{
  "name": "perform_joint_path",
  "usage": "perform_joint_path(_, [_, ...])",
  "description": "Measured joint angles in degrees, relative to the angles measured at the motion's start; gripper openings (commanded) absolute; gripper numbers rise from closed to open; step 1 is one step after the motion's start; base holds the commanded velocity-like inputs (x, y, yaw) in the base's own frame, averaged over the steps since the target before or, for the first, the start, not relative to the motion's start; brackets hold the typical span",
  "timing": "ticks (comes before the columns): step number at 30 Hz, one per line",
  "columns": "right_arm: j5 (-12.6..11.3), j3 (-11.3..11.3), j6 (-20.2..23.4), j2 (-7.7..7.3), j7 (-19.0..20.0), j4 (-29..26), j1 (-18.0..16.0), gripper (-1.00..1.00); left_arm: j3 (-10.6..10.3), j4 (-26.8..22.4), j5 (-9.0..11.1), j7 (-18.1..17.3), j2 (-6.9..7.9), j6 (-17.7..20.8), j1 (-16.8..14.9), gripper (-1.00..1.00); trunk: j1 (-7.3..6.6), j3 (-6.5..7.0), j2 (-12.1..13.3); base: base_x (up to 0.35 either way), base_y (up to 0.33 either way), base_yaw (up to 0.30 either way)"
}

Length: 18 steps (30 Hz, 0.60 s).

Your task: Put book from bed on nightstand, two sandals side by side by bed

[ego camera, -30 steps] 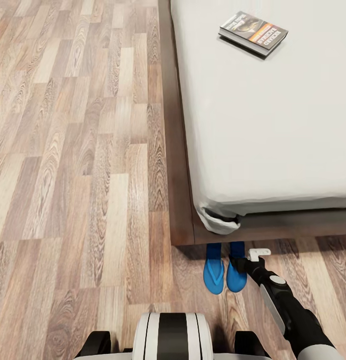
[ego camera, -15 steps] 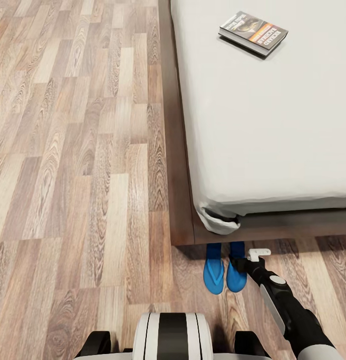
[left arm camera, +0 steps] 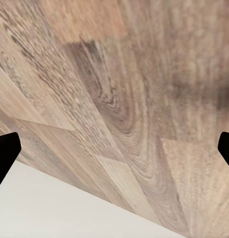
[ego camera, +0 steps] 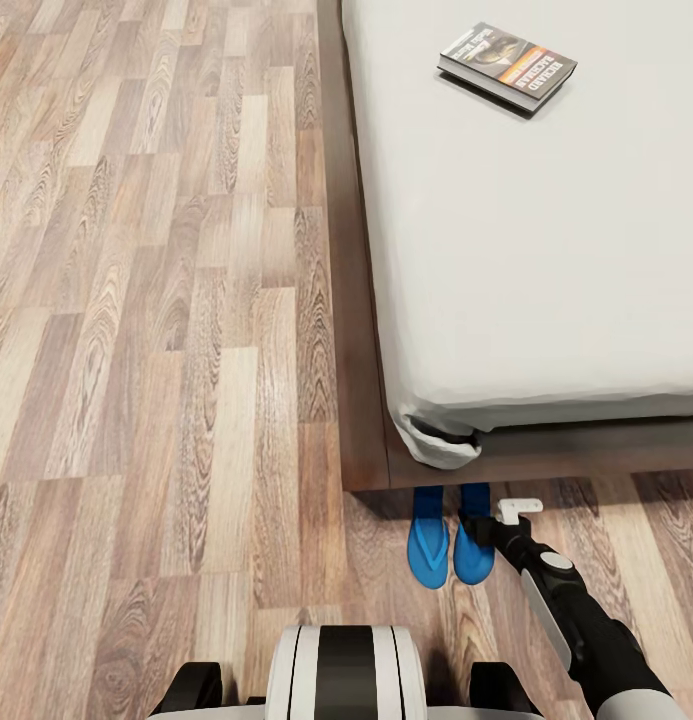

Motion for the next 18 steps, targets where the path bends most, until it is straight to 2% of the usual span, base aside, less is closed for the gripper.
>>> perform_joint_path(18, [0.0,-0.1,0.0,-0.04,-0.1,0.3,0.0,1.0,0.0,0.0,0.0,0.0,0.1,-0.1,0.0,1.0,0.0,0.0,0.0,0.0,0.0,0.0])
